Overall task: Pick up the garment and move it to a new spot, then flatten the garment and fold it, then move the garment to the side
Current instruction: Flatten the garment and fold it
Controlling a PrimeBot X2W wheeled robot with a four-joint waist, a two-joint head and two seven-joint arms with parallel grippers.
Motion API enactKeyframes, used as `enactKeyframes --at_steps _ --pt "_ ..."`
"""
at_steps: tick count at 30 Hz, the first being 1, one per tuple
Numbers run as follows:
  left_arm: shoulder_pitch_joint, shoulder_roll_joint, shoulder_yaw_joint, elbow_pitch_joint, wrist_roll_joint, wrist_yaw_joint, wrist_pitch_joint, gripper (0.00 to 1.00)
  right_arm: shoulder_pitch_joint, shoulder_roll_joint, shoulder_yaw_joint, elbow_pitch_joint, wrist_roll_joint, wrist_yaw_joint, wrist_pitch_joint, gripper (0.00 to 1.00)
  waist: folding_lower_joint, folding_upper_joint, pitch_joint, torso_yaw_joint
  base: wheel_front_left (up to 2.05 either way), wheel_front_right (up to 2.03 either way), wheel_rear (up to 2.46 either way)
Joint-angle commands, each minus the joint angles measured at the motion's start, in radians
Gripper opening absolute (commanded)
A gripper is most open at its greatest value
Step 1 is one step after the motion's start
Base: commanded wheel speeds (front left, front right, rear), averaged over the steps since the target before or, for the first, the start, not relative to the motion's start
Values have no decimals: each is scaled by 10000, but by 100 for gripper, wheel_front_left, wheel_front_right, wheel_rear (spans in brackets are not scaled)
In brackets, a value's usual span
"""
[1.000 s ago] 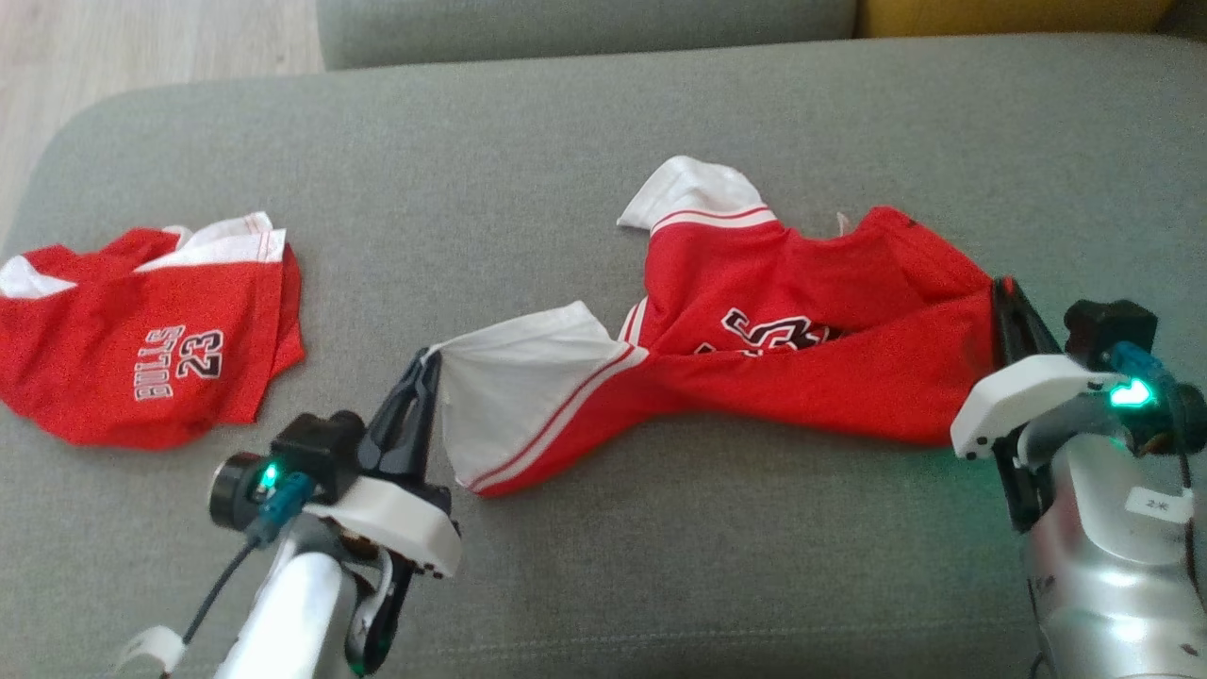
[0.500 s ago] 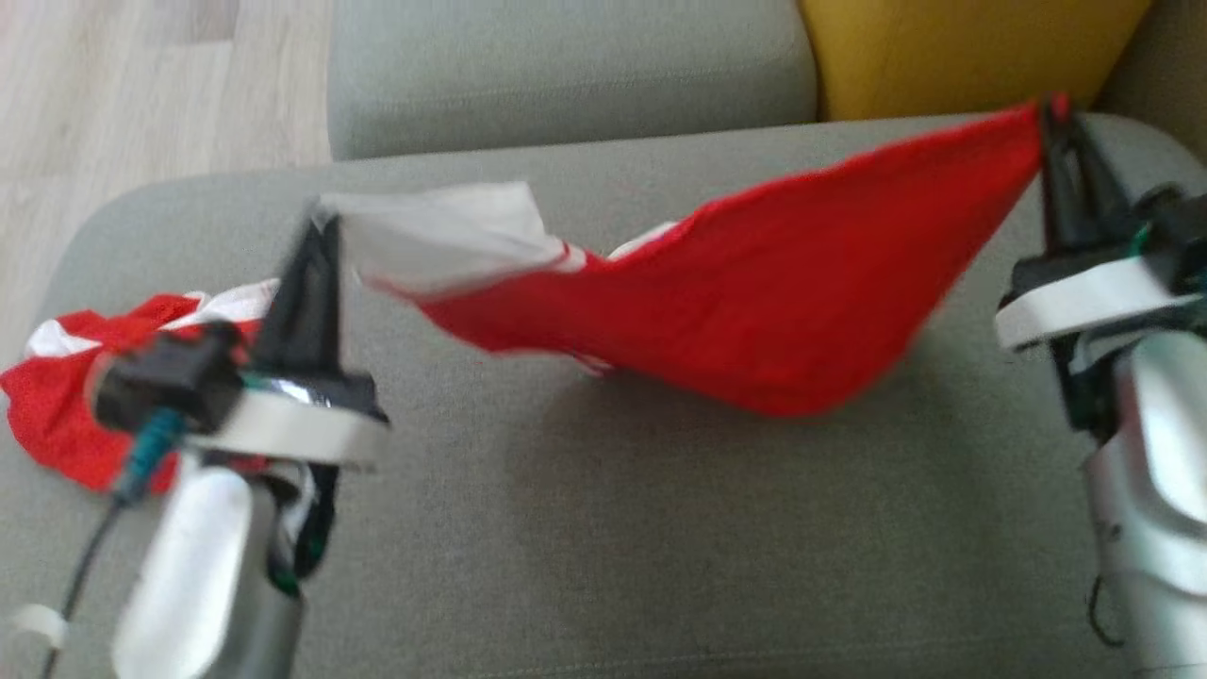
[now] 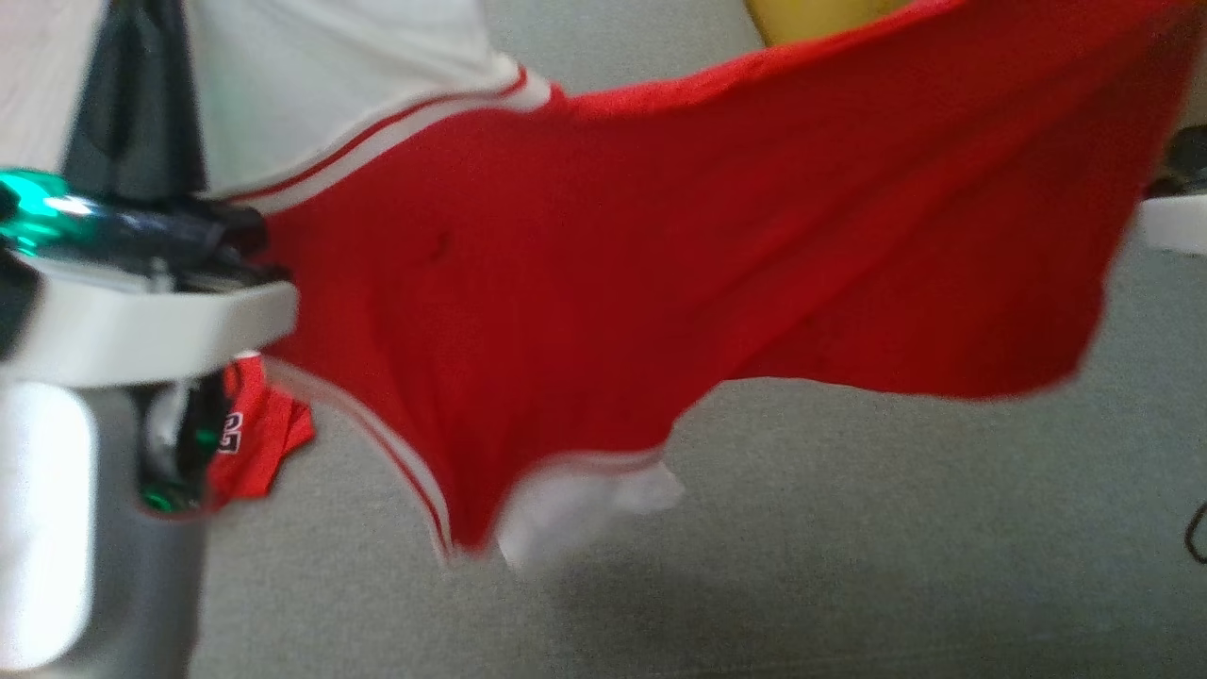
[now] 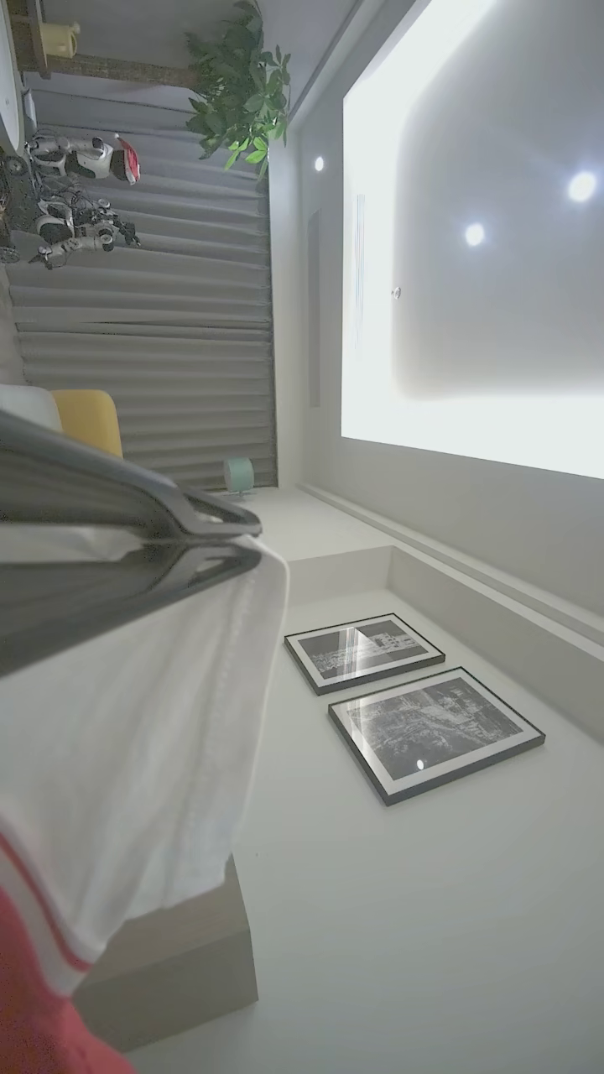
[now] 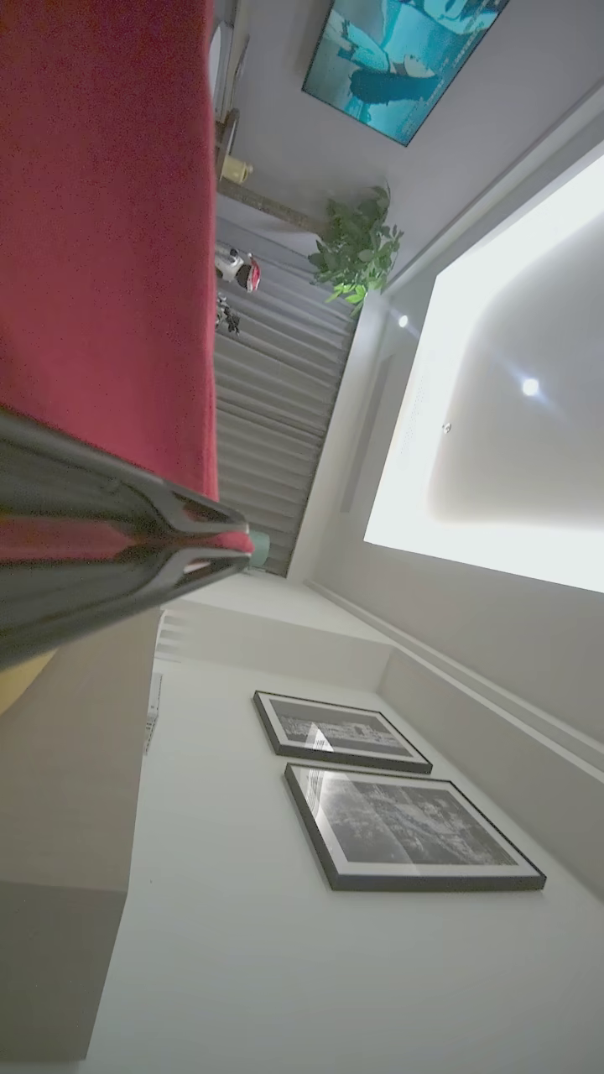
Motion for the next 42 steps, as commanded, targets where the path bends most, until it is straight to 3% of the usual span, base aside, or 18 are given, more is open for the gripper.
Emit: enactKeyframes --at_steps 1,6,12,20,28,35,42 --pt "-710 378 468 -354 -73 0 160 0 -336 -52 28 -414 52 -7 189 0 0 0 20 -39 0 0 0" --pt "-1389 990 542 -609 -166 -294 1225 0 -216 -82 -186 -1326 106 -7 1369 0 0 0 408 -219 0 0 0" --pt "-2635 1273 192 805 -421 -843 1886 0 -1252 -73 240 -324 531 -7 1910 0 0 0 1625 -475 0 0 0" --pt "-7118 1538 -410 4345 -54 -1355 1125 0 -5705 -176 1384 3078 624 -7 1394 0 0 0 4488 -473 0 0 0" --pt "-10503 794 -466 7789 177 -1159 -626 0 -9139 425 618 7062 291 -7 -404 0 0 0 5357 -41 0 0 0" --pt "-10578 596 -916 9296 214 -1352 -1075 0 -9437 619 721 9030 538 -7 -1327 0 0 0 5624 183 0 0 0" --pt "-9007 526 -1543 10184 139 -1512 -1236 0 -8021 922 860 10675 907 -7 -2124 0 0 0 5691 308 0 0 0"
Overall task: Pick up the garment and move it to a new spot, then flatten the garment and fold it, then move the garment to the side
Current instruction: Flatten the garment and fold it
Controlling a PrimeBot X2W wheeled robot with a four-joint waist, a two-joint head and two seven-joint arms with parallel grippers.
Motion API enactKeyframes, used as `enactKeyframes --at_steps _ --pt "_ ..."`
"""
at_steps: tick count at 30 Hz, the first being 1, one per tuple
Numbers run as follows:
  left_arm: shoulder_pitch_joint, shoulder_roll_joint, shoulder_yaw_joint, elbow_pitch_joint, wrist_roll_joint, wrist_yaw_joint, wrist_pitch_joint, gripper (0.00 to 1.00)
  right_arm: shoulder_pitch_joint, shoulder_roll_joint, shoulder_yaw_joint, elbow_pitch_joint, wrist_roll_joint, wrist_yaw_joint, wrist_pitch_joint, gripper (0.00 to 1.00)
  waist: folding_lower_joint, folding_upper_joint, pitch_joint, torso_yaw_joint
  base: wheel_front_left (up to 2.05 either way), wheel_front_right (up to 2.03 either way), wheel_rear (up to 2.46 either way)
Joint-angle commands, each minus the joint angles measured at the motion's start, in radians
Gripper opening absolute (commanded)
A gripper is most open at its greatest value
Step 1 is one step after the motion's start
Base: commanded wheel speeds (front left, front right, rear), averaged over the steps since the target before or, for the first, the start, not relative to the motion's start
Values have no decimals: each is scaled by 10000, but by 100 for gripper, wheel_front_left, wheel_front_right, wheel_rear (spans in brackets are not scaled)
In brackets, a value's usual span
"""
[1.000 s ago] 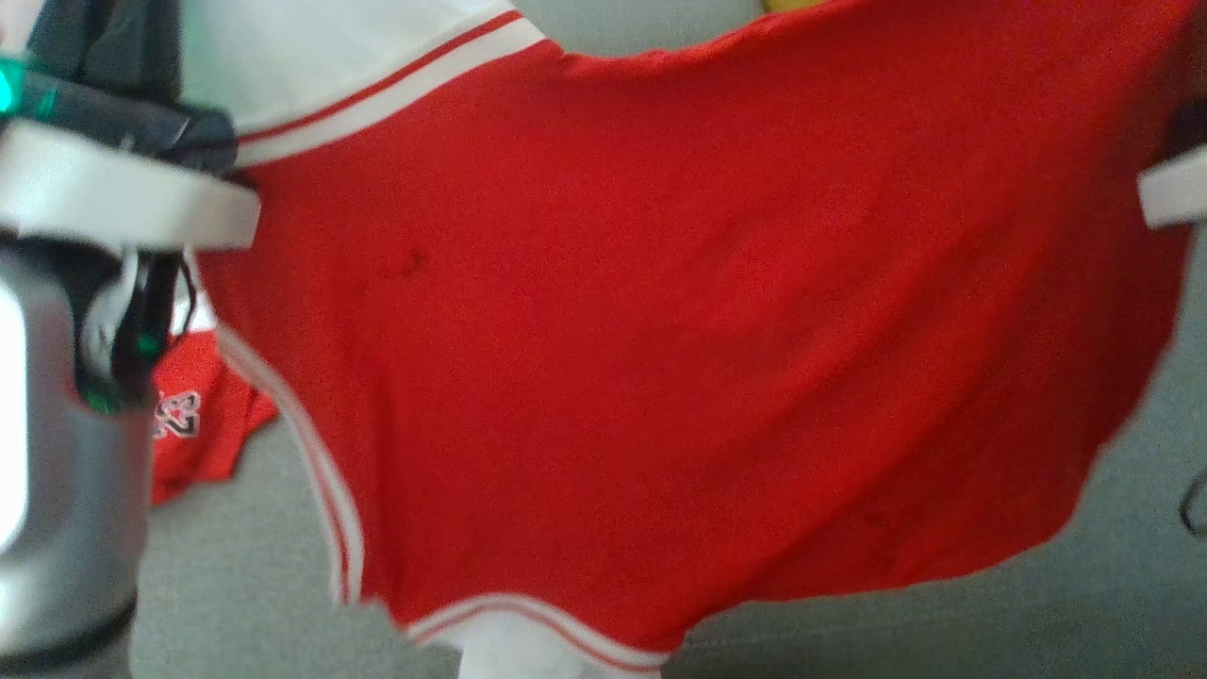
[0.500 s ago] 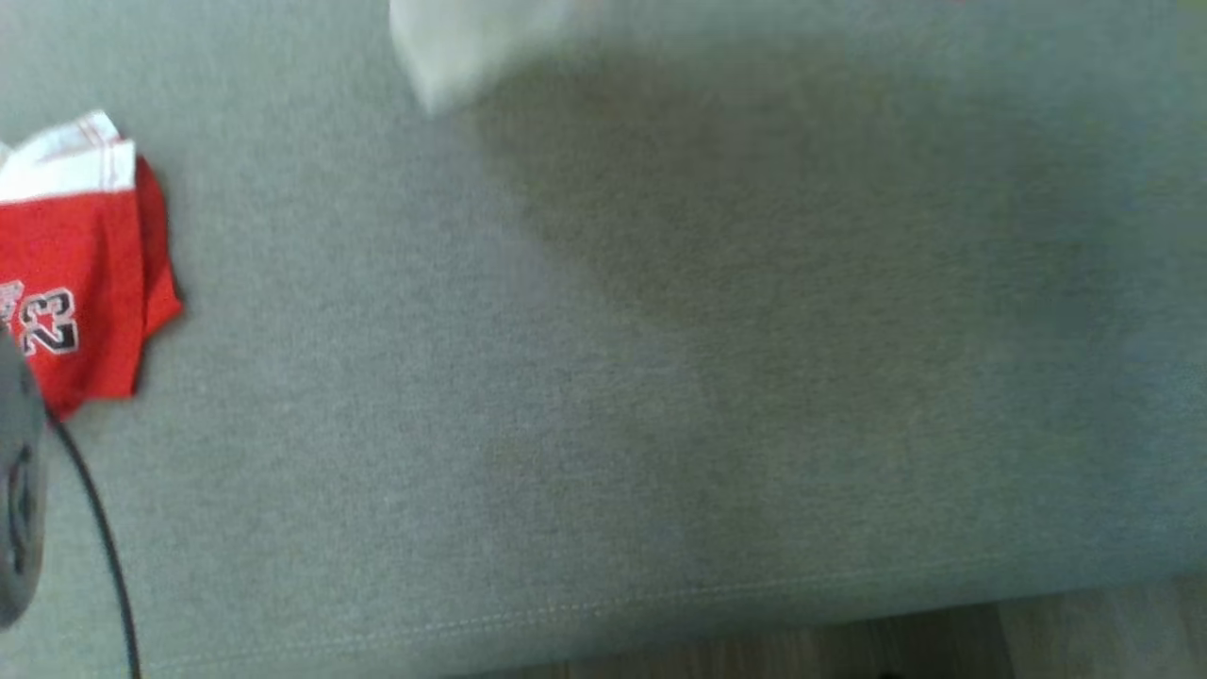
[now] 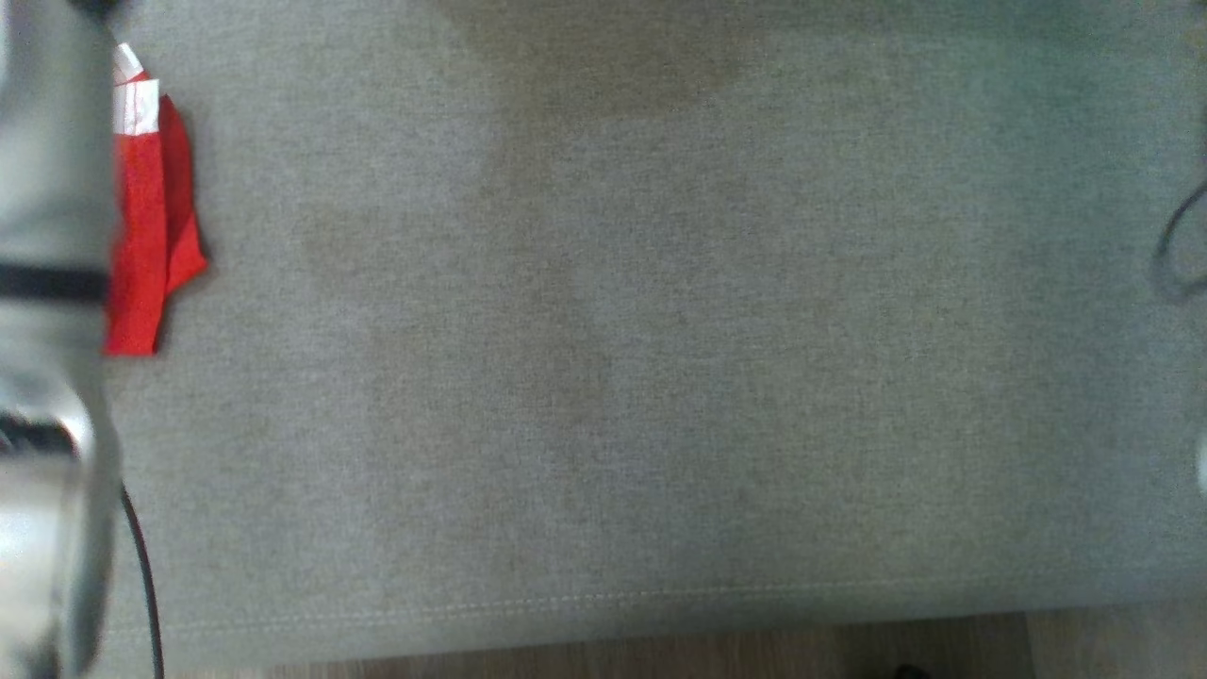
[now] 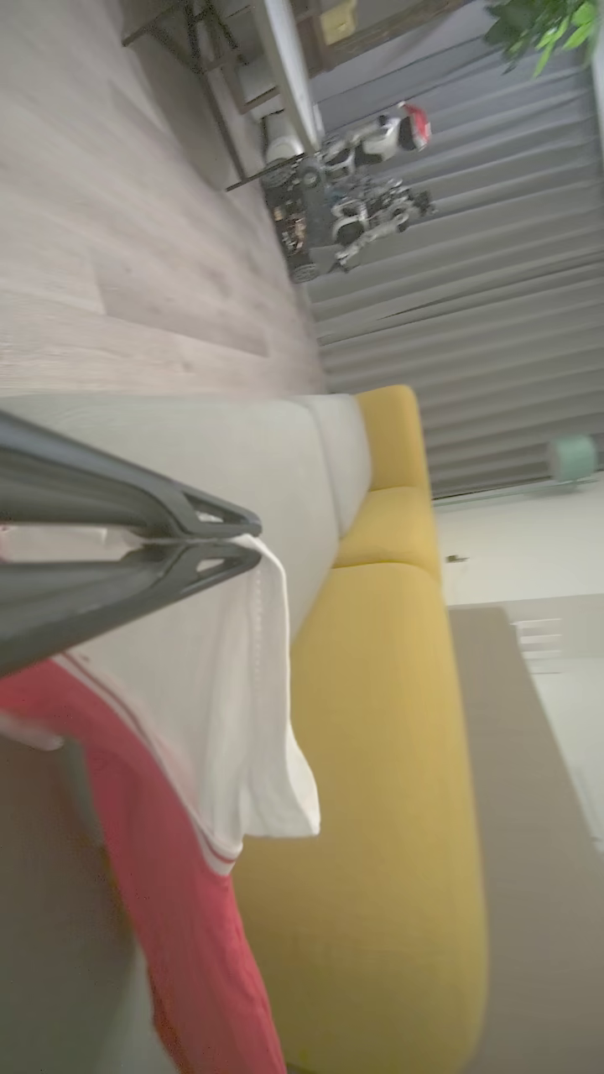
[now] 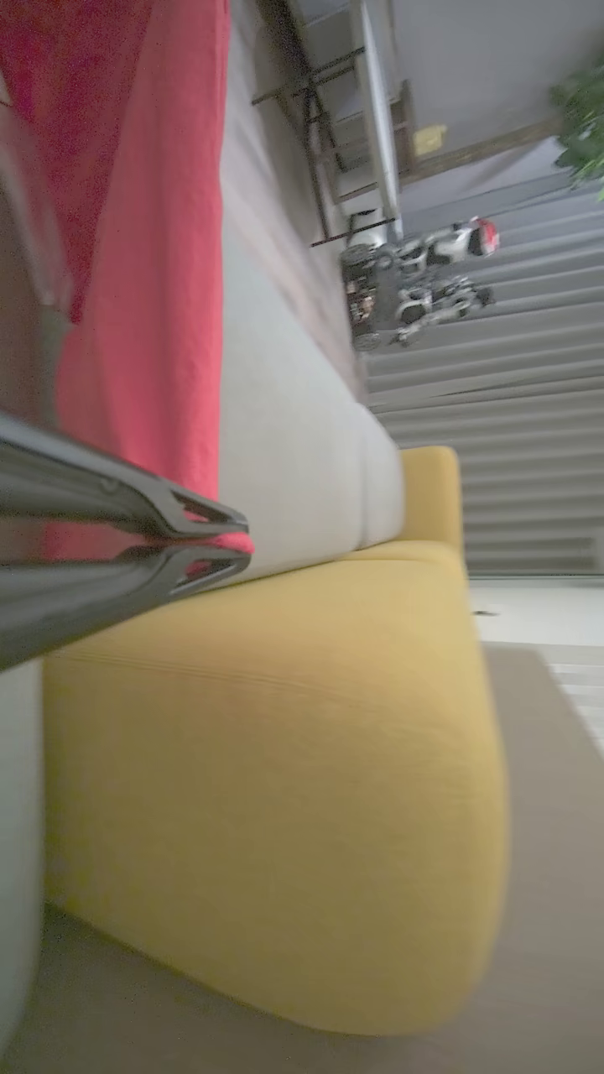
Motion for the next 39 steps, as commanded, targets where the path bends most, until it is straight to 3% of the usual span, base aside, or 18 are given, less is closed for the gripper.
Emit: enactKeyframes --at_steps 1,10,23,34,39 --pt "2 437 90 -259 -52 -25 -50 0 173 196 130 -154 124 -7 -99 0 -1 1 -45 -3 0 0 0" --pt "3390 916 -897 -872 -445 -67 -58 0 2373 334 1728 702 906 -7 -266 0 -1 1 -1007 -92 0 0 0" --pt "6660 2131 -2402 -1799 -878 -70 -60 0 4288 -917 4301 824 1893 -7 812 0 -1 1 -2767 -98 0 0 0" --pt "8090 2661 -3245 -2392 -1623 -70 350 0 5675 -1985 6213 -636 3968 -7 2823 0 -1 1 -3919 -104 0 0 0" --pt "8806 3030 -3642 -3170 -2275 -70 918 0 6281 -2756 6929 -1493 4883 -7 3565 0 -1 1 -4341 -98 0 0 0"
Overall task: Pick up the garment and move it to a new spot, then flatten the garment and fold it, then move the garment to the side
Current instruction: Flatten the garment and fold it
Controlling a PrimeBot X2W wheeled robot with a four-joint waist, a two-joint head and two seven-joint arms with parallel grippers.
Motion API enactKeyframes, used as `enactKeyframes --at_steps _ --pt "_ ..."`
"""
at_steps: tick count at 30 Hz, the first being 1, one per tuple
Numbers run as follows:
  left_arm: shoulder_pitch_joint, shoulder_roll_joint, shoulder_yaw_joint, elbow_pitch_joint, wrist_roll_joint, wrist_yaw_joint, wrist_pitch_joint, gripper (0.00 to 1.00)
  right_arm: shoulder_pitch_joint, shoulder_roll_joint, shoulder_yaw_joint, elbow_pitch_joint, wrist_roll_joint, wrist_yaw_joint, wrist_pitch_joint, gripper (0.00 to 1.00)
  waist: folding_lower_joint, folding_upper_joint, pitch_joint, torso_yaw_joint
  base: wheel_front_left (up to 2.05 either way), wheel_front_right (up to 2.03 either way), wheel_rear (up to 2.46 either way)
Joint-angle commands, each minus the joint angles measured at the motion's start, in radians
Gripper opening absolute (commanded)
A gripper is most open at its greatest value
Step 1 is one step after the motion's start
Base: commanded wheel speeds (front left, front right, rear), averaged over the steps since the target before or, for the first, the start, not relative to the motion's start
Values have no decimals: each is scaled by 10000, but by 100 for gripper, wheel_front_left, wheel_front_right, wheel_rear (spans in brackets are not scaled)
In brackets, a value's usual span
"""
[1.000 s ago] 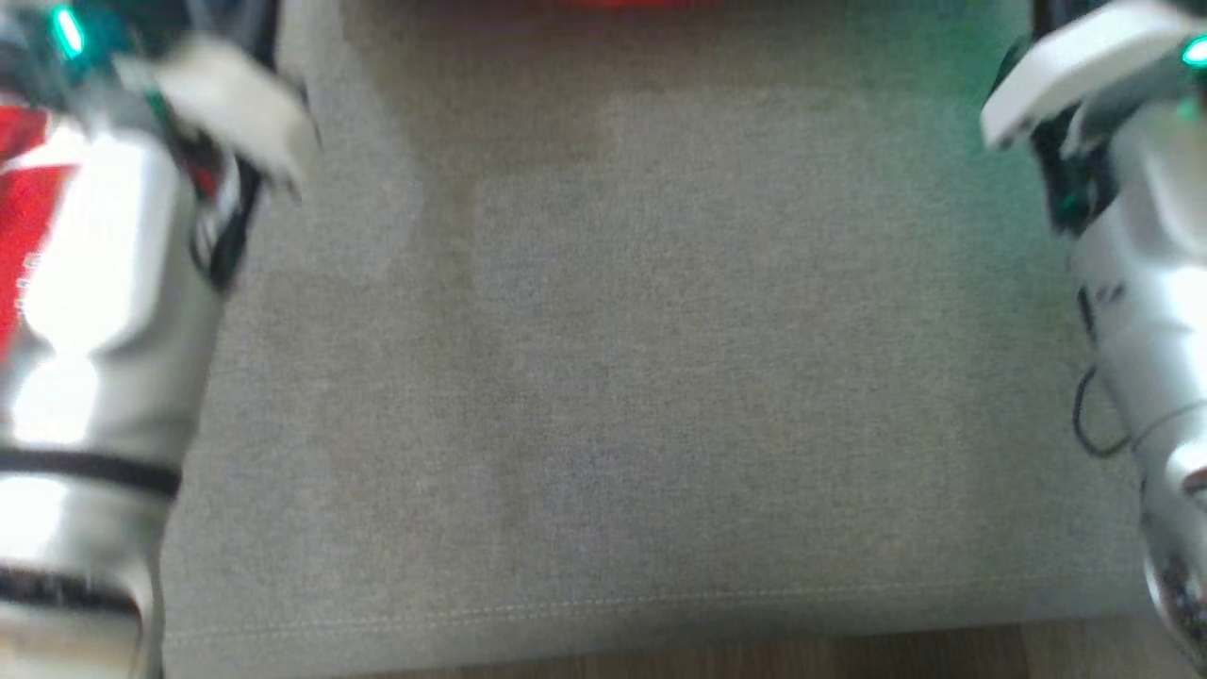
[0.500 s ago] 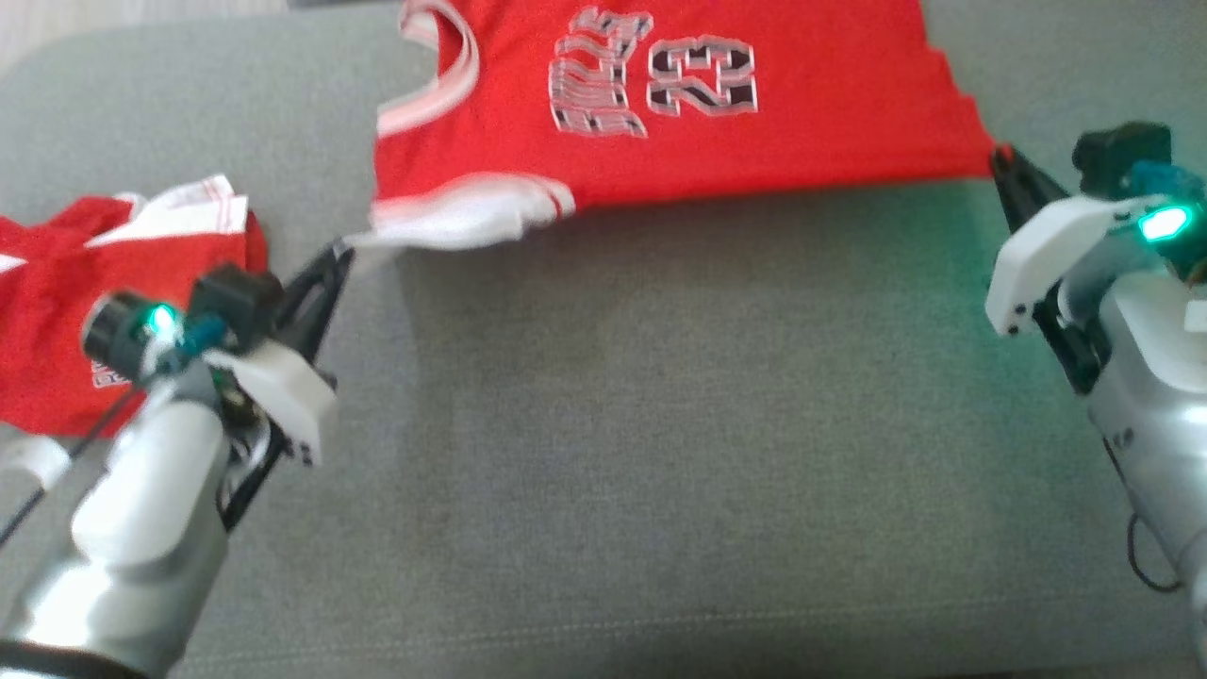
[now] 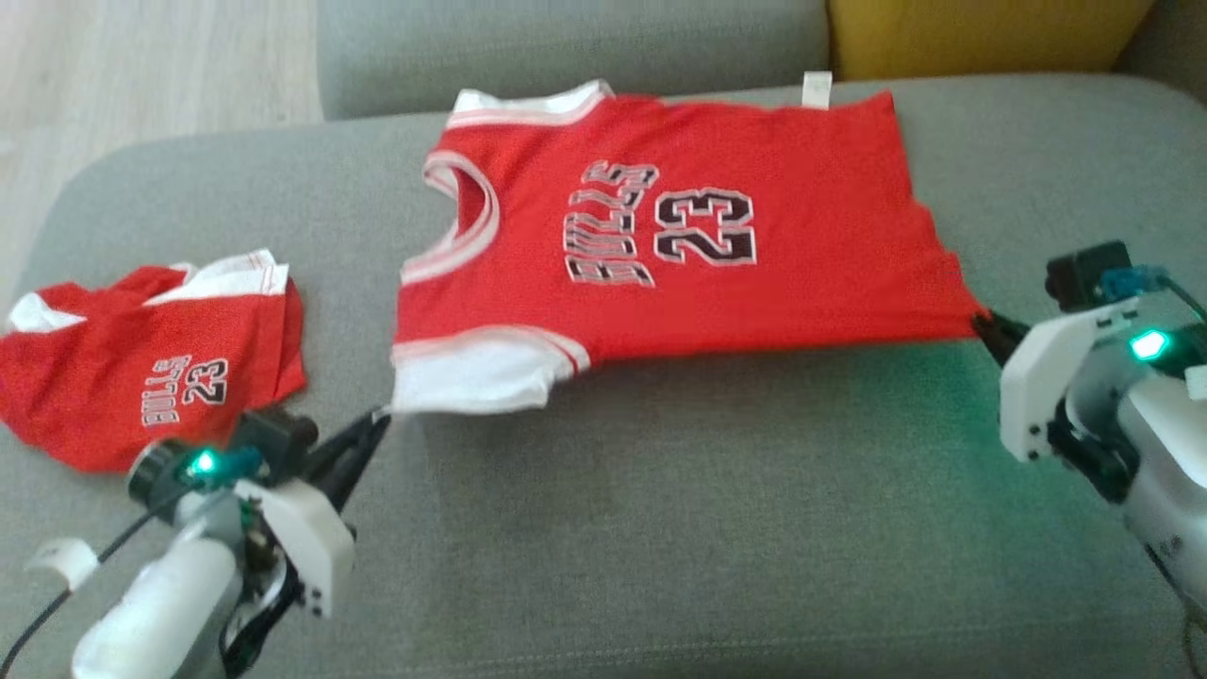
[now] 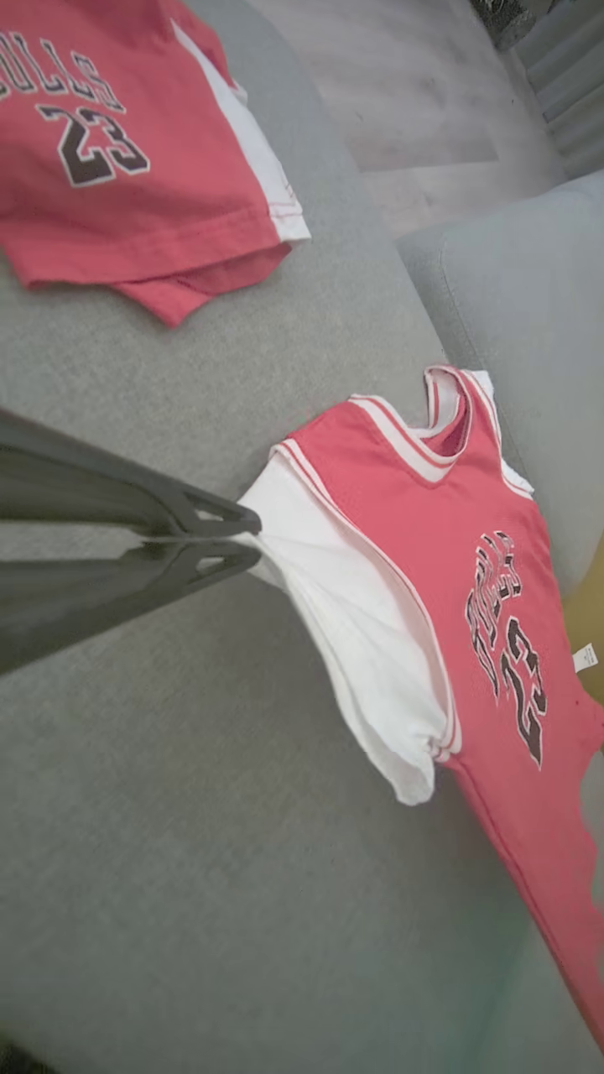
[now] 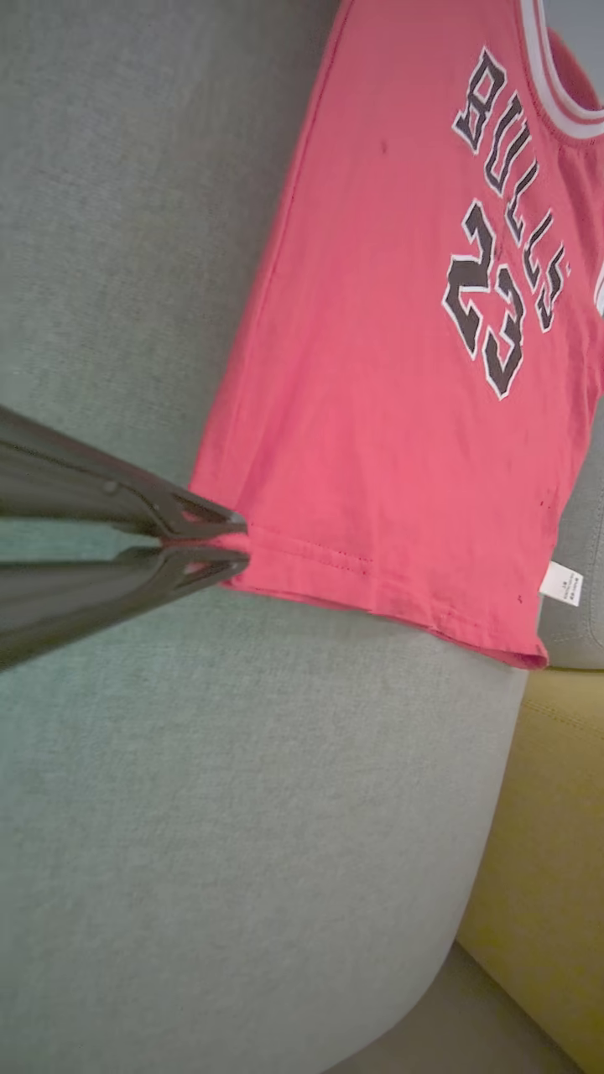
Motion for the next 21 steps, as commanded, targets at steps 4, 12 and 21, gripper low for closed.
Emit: enactKeyframes --at_steps 4,12,21 --pt "82 886 186 -991 -514 14 499 0 361 -801 490 -878 670 -7 460 0 1 -1 -314 -5 0 0 0" --pt "1296 1829 67 -2808 -1783 14 1755 0 1136 -1955 1496 -2723 2030 -7 1768 0 1 -1 -712 -166 0 0 0" --pt "2455 2828 63 -4858 -2736 101 2741 0 1832 -3336 2173 -4583 3151 -7 2967 0 1 -1 -993 -211 0 0 0"
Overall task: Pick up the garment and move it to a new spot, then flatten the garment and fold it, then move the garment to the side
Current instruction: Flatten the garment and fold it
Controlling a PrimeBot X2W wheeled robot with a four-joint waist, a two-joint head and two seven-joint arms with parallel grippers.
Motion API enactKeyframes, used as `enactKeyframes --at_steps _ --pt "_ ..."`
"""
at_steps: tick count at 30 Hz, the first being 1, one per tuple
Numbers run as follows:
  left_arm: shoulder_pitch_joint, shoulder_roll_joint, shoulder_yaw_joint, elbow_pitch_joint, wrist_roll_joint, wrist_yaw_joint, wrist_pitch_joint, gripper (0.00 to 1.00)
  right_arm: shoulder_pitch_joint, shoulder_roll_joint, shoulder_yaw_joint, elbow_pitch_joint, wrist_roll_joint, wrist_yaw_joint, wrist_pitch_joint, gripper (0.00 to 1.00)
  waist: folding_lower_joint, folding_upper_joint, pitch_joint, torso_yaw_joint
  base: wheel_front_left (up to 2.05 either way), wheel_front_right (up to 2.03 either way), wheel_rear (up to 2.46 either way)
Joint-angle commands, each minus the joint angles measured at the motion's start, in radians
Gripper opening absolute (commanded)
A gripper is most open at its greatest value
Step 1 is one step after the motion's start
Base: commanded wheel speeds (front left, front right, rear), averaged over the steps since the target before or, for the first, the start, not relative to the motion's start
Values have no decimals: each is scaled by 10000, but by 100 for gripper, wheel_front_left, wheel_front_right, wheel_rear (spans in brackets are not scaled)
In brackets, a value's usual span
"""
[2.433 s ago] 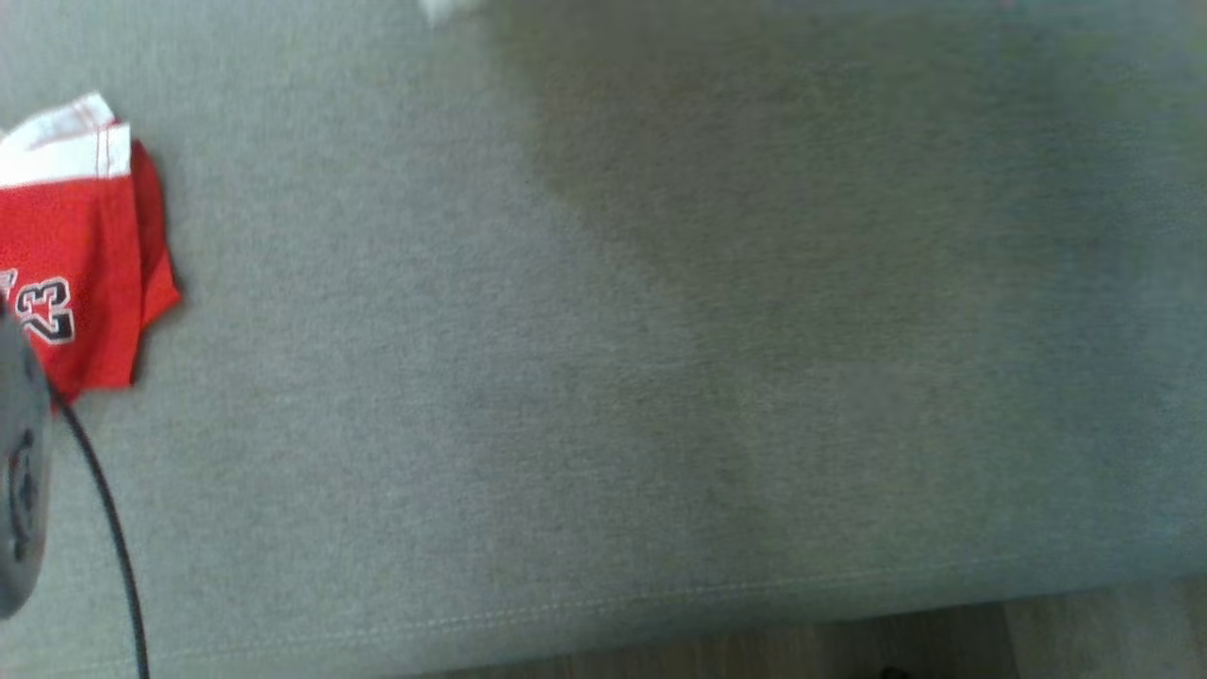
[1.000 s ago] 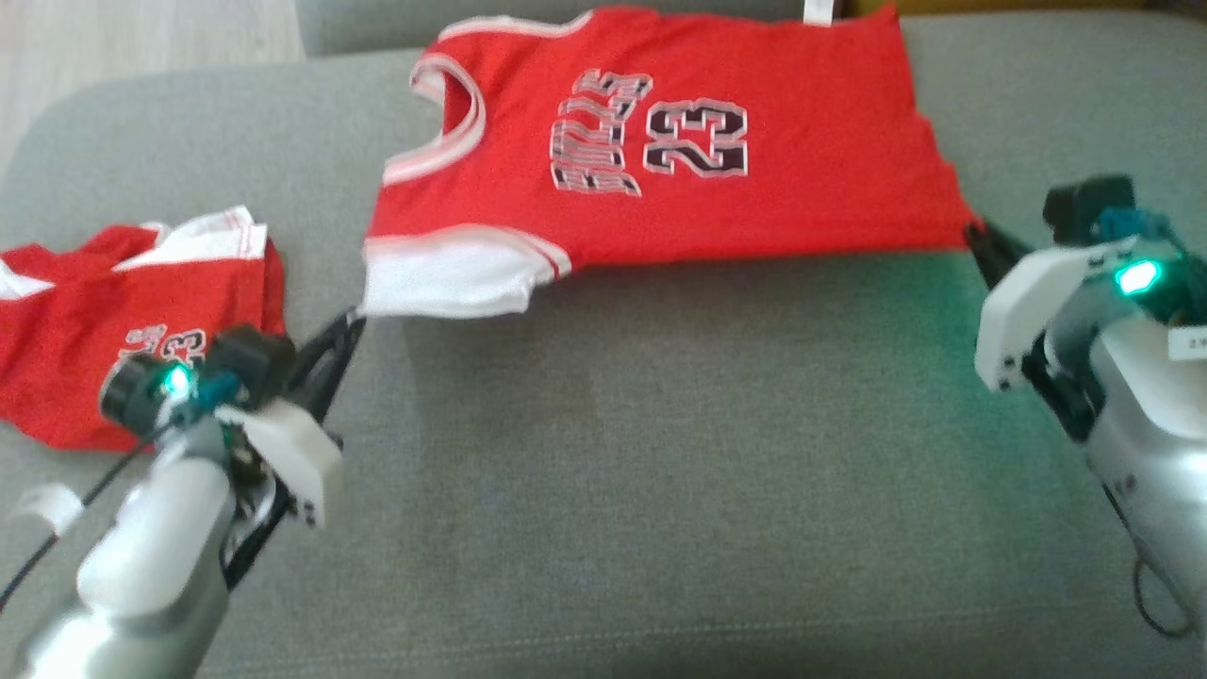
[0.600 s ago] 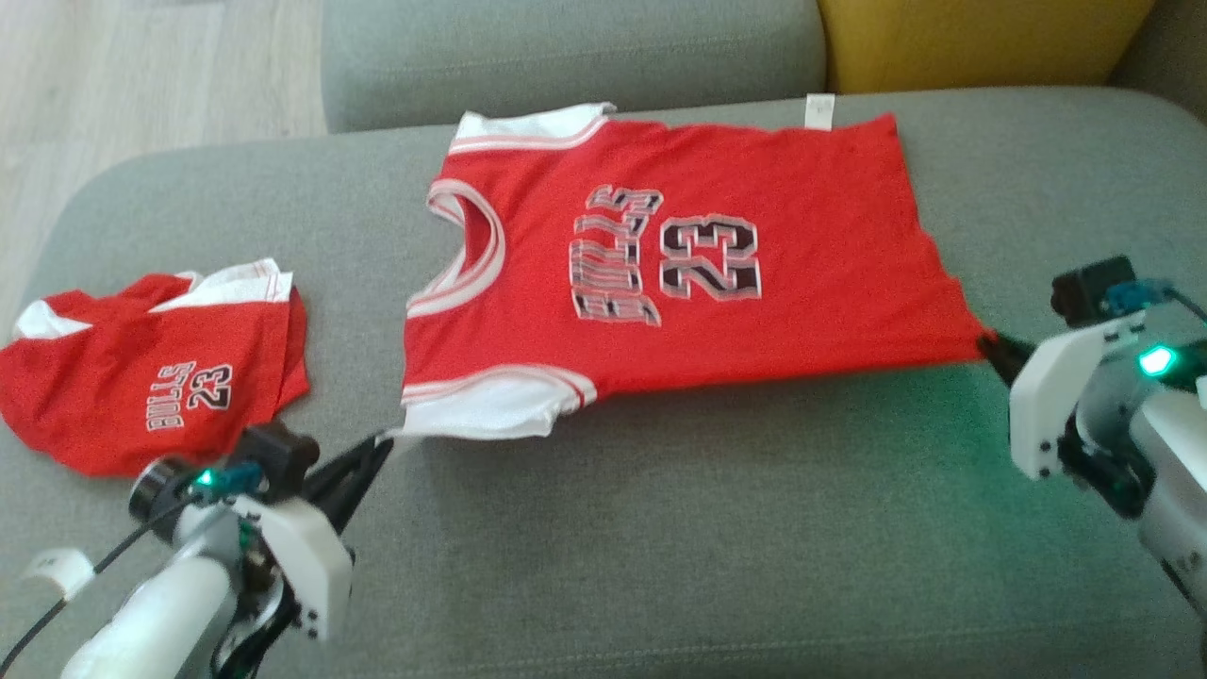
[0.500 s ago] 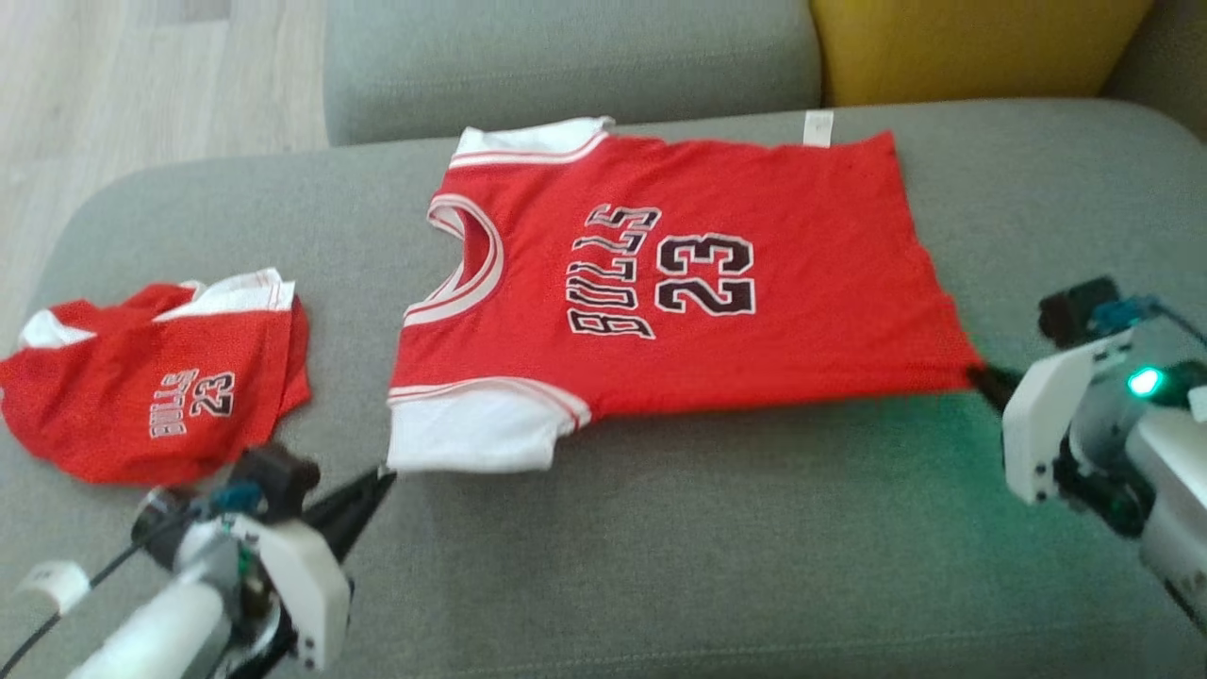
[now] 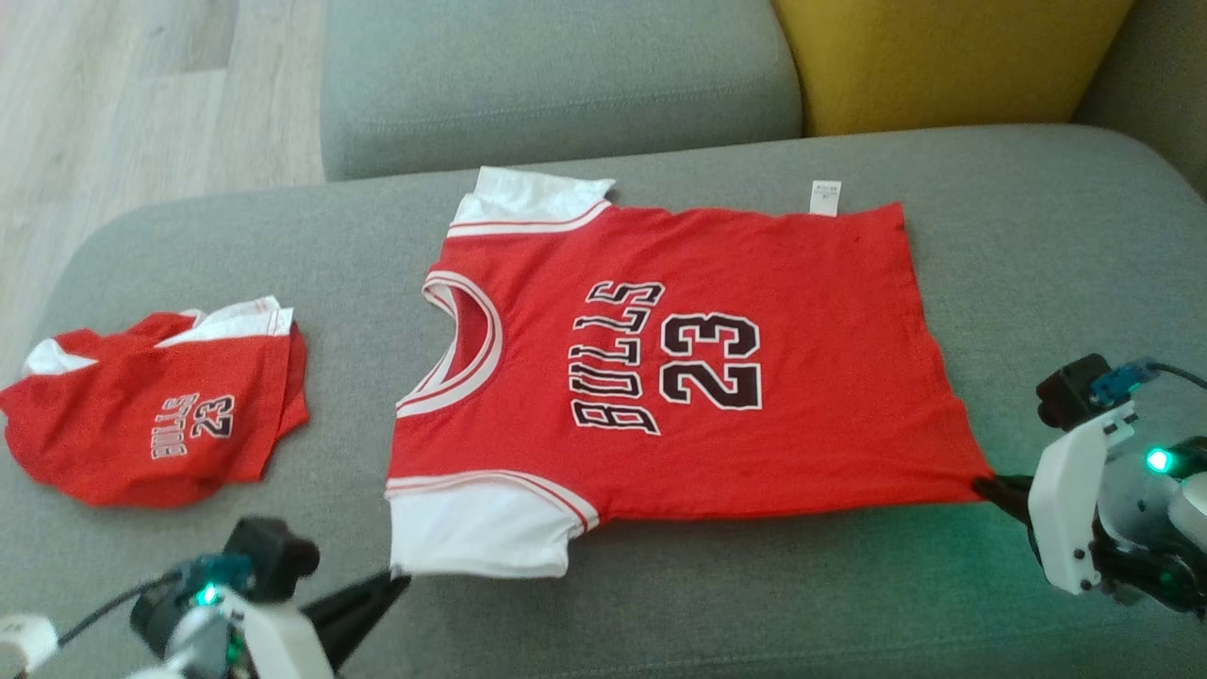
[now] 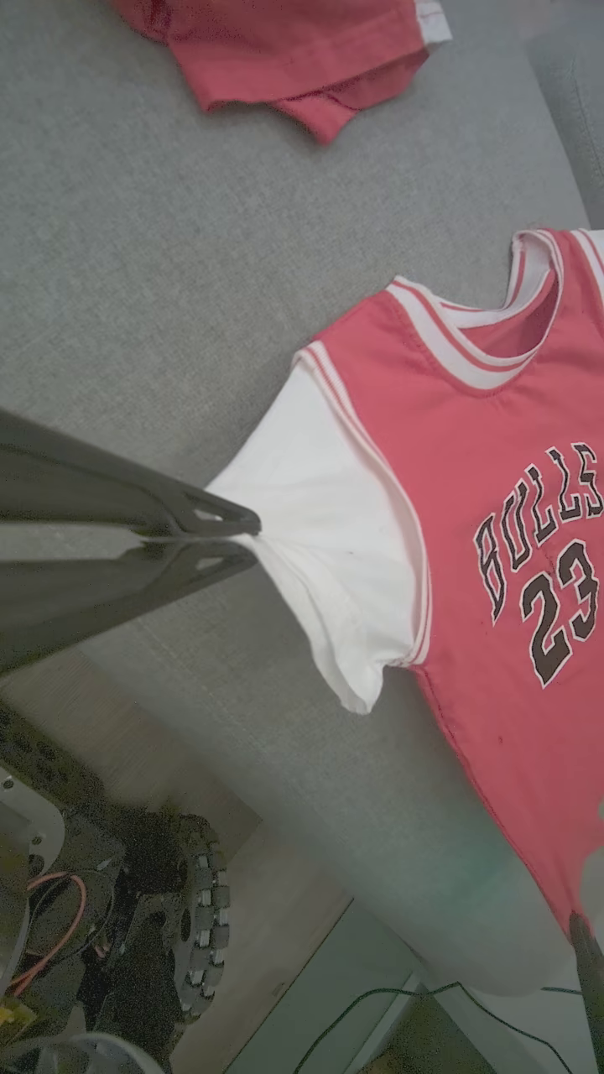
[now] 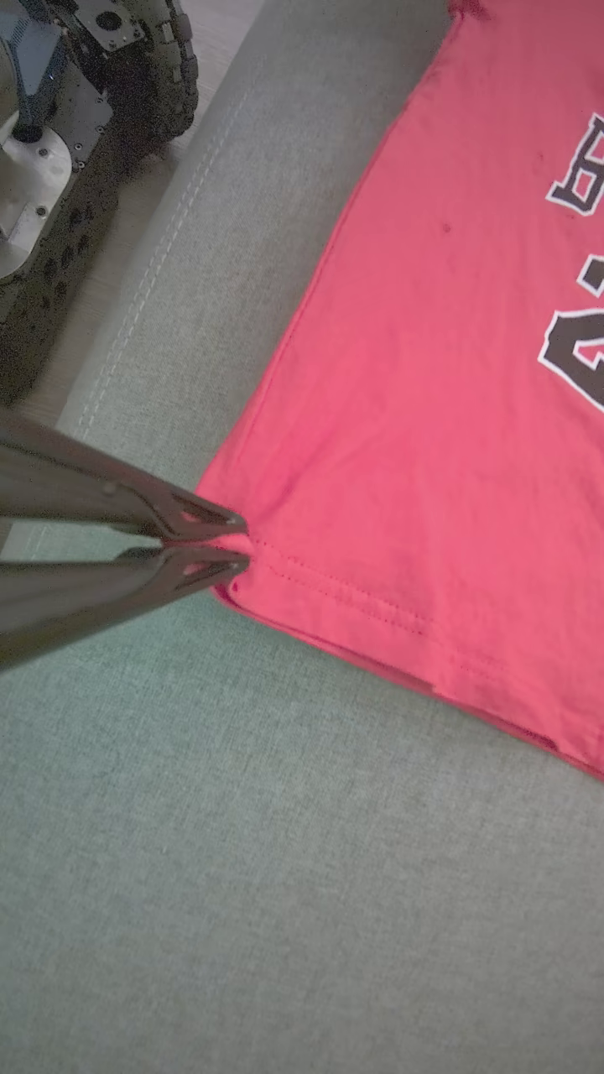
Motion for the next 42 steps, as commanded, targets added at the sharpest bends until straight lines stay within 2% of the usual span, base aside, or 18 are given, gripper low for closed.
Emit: enactKeyframes --at_steps 1,9,12,18,27,42 --pt "-306 569 492 -345 -44 70 33 0 33 -463 -79 -294 102 -7 -74 0 1 0 -49 -30 0 0 0" --pt "446 1108 574 -1422 -552 323 278 0 458 -1124 81 -1579 655 -7 566 0 1 0 -177 -159 0 0 0" --pt "454 1189 694 -1668 -528 507 226 0 381 -1142 -77 -1785 598 -7 522 0 1 0 -124 -218 0 0 0" --pt "-18 1201 838 -1778 -360 503 216 0 132 -900 -434 -1453 116 -7 470 0 1 0 21 -254 0 0 0" --pt "-1426 887 1407 -1018 156 771 -196 0 -588 -51 -1185 -722 -831 -7 277 0 1 0 581 -362 0 0 0" --pt "-4216 -206 1129 1374 1094 332 -575 0 -2098 1378 -1061 951 -2399 -7 -761 0 1 0 2047 -581 0 0 0"
